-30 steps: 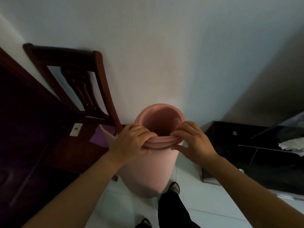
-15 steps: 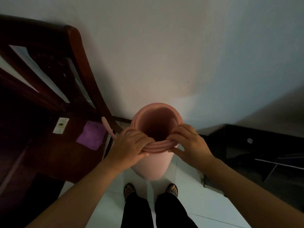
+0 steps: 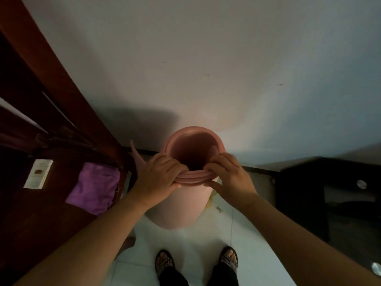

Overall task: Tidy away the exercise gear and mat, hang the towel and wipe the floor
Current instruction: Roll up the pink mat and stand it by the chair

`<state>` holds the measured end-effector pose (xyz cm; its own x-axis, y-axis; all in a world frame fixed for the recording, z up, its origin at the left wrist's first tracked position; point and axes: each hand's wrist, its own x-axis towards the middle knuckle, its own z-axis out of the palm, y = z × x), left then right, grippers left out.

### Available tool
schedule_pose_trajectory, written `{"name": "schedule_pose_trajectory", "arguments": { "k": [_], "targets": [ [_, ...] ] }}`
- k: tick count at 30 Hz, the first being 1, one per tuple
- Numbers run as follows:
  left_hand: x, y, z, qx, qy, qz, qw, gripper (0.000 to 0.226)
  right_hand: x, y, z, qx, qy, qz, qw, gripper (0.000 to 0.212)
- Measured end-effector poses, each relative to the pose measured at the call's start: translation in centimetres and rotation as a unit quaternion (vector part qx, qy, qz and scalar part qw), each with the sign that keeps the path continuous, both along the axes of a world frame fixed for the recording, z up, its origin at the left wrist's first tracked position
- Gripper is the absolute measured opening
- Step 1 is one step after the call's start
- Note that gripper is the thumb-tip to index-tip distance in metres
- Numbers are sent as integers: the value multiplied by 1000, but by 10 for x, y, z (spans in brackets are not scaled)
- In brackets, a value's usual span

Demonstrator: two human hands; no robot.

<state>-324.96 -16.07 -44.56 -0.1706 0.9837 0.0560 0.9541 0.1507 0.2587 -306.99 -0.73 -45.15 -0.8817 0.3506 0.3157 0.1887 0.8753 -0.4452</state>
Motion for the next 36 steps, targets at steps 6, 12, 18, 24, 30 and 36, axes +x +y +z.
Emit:
{"name": "schedule_pose_trajectory", "arguments": {
  "k": [6, 12, 18, 24, 30, 36],
  "targets": [
    [-36, 27, -7, -20, 24, 10, 999, 69, -35, 25, -18, -4, 13, -34, 999, 51],
    [-56, 33, -9, 2, 0, 7, 1000, 73, -49, 24, -23, 3, -9, -41, 999, 53],
    [-63, 23, -13, -4, -1, 0, 1000, 66, -51, 15, -26, -7, -25, -34, 999, 55],
    [-69, -3, -10, -16, 11, 30, 999, 56, -56, 6, -30, -28, -26, -20, 999, 48],
    [-89, -30, -12, -44, -10, 78, 996, 54, -95, -7, -33, -61, -26, 34, 997, 48],
    [-99, -35, -16, -32, -14, 120, 992, 66, -126, -10, -34, -62, -40, 34, 997, 50]
  ]
}}
